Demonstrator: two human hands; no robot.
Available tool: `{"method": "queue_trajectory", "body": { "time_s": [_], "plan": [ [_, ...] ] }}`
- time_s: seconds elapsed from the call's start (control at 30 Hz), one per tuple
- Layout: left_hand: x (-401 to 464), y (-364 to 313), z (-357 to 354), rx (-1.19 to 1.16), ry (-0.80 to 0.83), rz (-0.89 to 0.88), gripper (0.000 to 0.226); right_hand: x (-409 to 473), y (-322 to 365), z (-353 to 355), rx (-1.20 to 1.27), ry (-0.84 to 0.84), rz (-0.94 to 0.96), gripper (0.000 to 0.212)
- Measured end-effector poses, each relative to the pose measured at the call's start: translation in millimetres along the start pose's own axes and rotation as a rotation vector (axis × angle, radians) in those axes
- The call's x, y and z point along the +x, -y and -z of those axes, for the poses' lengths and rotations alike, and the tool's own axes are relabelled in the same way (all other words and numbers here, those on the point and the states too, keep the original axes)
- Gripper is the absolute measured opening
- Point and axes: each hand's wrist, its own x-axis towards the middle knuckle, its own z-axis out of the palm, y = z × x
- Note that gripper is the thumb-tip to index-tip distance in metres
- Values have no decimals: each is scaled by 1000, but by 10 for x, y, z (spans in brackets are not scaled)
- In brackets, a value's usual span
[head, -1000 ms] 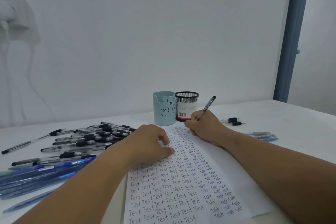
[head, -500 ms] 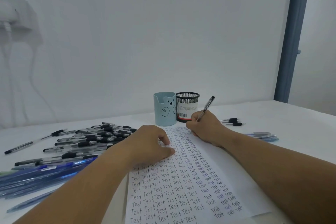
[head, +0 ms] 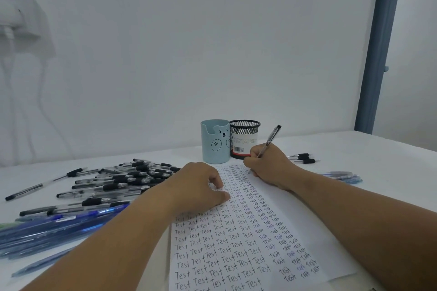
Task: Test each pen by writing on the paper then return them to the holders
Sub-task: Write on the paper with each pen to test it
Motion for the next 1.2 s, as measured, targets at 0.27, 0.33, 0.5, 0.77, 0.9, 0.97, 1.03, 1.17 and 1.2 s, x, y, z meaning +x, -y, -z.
{"method": "queue_trajectory", "body": {
  "time_s": [0.27, 0.33, 0.5, 0.77, 0.9, 0.97, 1.03, 1.17, 1.2],
  "plan": [
    [8, 13, 4, 4, 1, -7, 28, 32, -3, -3, -39, -4, 21, 37],
    [8, 20, -1, 5, 1, -5, 28, 28, -11, -4, -36, -6, 25, 36],
    [9, 18, 4, 13, 4, -10, 28, 34, -20, -15, -19, 0, 13, 31],
    [12, 15, 8, -4, 1, -6, 23, 26, -25, -23, 89, -67, 18, 40],
    [7, 14, 4, -27, -3, 13, 25, -21, 5, -20, 191, -97, 113, 61],
    [12, 0, 8, -36, -5, 29, 25, -28, 10, -23, 207, -119, 182, 51],
    [9, -12, 16, -44, -7, 38, 25, -27, 9, -1, 211, -120, 258, 40],
    [-29, 1, 18, -56, -3, 31, 23, -86, 40, 79, 242, -86, 389, 21],
    [-26, 8, 15, -59, -2, 31, 22, -81, 46, 95, 272, -81, 401, 21]
  ]
}}
